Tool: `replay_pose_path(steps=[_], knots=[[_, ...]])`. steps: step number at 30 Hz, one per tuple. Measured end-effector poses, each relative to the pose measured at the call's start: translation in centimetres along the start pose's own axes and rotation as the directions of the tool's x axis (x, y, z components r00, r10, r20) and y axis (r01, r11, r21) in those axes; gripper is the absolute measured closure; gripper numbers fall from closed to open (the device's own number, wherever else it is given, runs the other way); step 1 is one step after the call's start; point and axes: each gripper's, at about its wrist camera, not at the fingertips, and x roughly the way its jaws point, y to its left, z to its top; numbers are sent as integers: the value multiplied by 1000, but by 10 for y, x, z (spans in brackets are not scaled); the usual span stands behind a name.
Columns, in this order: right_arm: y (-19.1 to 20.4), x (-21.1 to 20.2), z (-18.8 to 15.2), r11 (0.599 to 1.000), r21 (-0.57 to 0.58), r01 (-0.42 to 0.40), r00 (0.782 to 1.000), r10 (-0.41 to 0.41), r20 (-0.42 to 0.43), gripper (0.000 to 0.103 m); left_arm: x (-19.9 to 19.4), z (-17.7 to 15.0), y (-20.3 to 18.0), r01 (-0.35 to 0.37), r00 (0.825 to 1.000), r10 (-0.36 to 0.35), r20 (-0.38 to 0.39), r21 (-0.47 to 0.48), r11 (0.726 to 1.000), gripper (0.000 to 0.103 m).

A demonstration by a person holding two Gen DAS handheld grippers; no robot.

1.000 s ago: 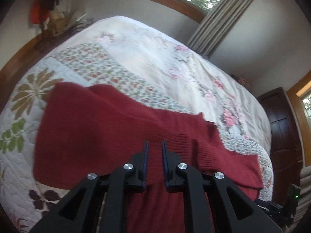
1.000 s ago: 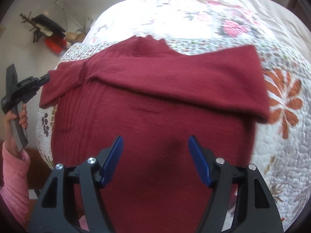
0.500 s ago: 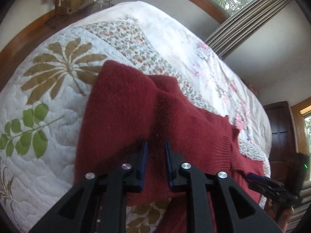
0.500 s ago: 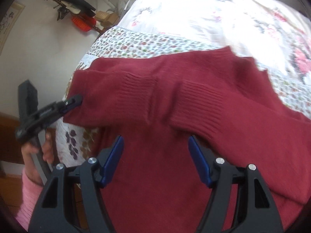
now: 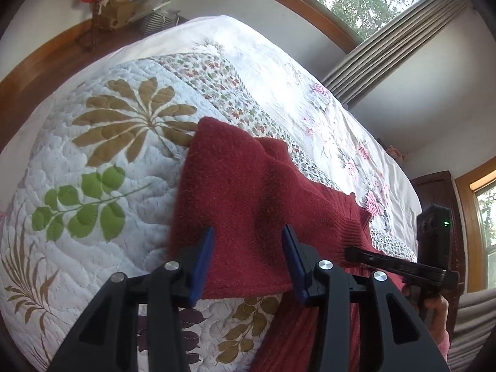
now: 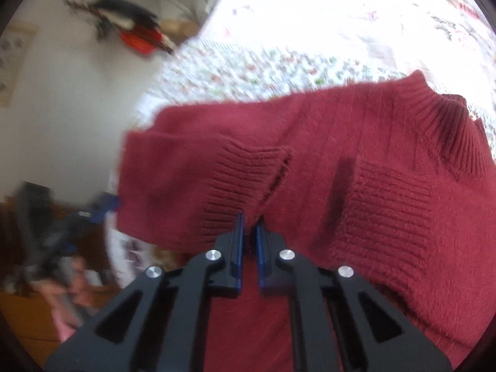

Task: Fold small clothes

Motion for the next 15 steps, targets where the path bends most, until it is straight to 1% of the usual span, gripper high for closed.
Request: replay_pose_path(steps=[2, 6, 9, 11, 13, 15], knots=[[0, -23, -5, 999, -15, -29, 998, 30, 47, 97, 2, 0, -6, 5, 1000, -5, -2, 5, 1000, 55], [-6, -76, -20, 999, -46, 0, 991, 7, 135, 97, 10, -1, -26, 8, 1000, -8, -8, 43, 999, 55], [-22, -114, -35, 997, -41, 62, 981, -53, 188, 97, 21, -4, -44, 10, 1000, -8, -29, 68, 998, 55], [-40, -139, -48, 995, -14, 100, 971, -94, 220, 97, 28, -7, -55, 9, 999, -5, -41, 88, 996, 55], [-59, -161, -59, 992, 19, 124, 960, -125, 251, 97, 37, -11, -68, 15, 998, -8, -56, 107, 994, 55], [-80, -182, -71, 983, 55, 175, 943, -183, 278, 97, 46, -15, -82, 16, 997, -7, -71, 127, 992, 55]])
